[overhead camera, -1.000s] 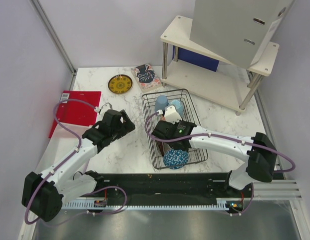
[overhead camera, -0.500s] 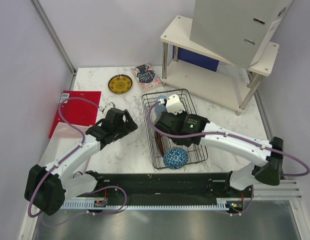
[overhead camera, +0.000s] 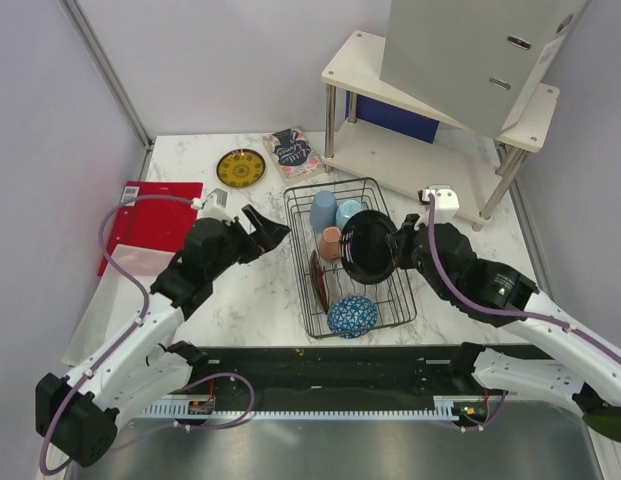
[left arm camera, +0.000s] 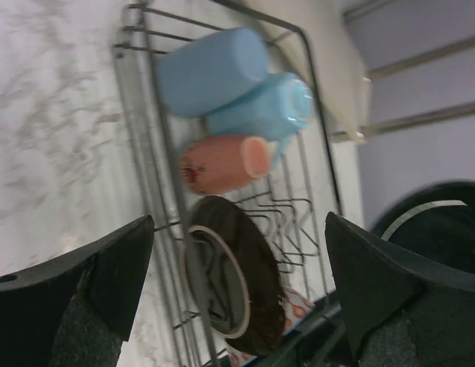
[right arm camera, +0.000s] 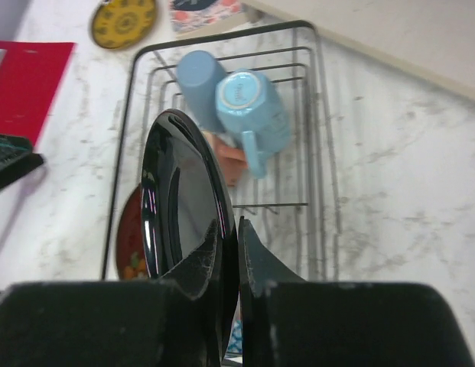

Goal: Unload the mixed dishes from the dish rack
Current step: Pick up the plate from the dish rack.

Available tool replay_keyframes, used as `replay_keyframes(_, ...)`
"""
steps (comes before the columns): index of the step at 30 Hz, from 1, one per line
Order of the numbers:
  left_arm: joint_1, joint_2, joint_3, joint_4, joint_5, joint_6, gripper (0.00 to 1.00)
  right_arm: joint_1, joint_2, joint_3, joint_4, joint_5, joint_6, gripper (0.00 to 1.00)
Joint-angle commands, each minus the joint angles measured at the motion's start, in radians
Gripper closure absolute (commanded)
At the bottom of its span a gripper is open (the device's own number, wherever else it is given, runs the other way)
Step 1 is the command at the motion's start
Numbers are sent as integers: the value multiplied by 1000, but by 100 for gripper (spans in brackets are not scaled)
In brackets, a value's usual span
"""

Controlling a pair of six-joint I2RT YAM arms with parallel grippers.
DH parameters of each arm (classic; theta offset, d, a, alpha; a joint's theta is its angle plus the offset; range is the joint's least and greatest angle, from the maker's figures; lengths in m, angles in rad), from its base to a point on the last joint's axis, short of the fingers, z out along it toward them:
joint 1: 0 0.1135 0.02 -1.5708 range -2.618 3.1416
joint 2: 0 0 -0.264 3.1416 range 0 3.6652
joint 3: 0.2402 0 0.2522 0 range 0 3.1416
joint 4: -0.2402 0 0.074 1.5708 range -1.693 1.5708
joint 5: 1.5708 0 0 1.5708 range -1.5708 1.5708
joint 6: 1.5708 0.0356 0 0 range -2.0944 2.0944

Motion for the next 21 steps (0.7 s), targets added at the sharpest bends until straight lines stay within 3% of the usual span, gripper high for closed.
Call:
replay_keyframes(1,-2,-39,-92,390,308,28,1,-79,-41,-88,312,-381,81,100)
replay_keyframes(7,-2,23,-99,504,509,17,2,-80,-32,-154,455,-507,112,100)
replay_keyframes(15,-5,15,-133,593,585,12,7,-79,14,-187,543,-562,123,100)
replay_keyframes(18,-9,16,-144,610,598,9,21,-79,34,-190,568,-570,124,100)
replay_keyframes(19,-10,18,-144,612,601,9,38,-79,35,-190,572,-569,124,100)
replay_keyframes(21,-10,15,-150,612,601,11,52,-80,37,-188,571,-564,121,100)
